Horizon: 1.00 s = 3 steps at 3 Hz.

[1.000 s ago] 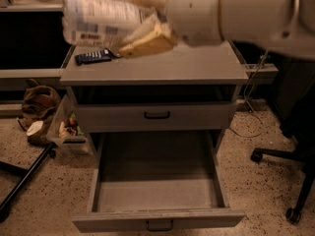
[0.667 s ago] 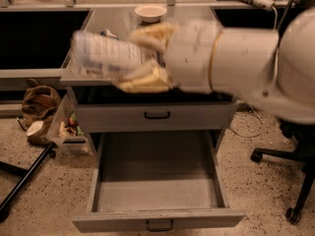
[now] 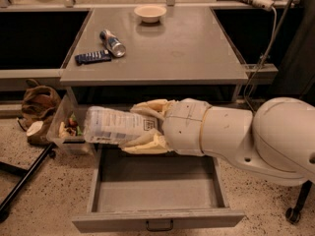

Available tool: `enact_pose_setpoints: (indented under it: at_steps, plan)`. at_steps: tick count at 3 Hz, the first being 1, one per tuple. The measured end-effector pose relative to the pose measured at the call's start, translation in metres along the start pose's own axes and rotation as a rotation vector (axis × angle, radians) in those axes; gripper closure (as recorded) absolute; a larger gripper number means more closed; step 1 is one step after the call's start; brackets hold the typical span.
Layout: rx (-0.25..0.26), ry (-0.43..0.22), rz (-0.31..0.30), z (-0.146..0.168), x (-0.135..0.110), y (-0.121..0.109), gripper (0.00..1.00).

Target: Place blue plastic bottle into middle drawer

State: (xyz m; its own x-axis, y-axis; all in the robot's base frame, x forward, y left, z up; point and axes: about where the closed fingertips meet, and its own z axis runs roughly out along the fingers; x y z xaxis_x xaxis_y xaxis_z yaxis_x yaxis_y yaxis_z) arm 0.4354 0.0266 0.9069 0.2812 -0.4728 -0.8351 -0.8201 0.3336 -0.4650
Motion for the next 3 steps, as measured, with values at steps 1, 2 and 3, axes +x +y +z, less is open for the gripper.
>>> enact_pose_setpoints:
  at_steps: [1, 2, 3]
  plan:
    - [0.0, 0.0, 0.0, 0.0, 0.0, 0.0, 1.0]
    - [-0.002, 0.024, -0.017, 0.009, 0.009, 0.006, 1.0]
    - [0.006, 0.108, 0.023, 0.023, 0.062, 0.014, 1.0]
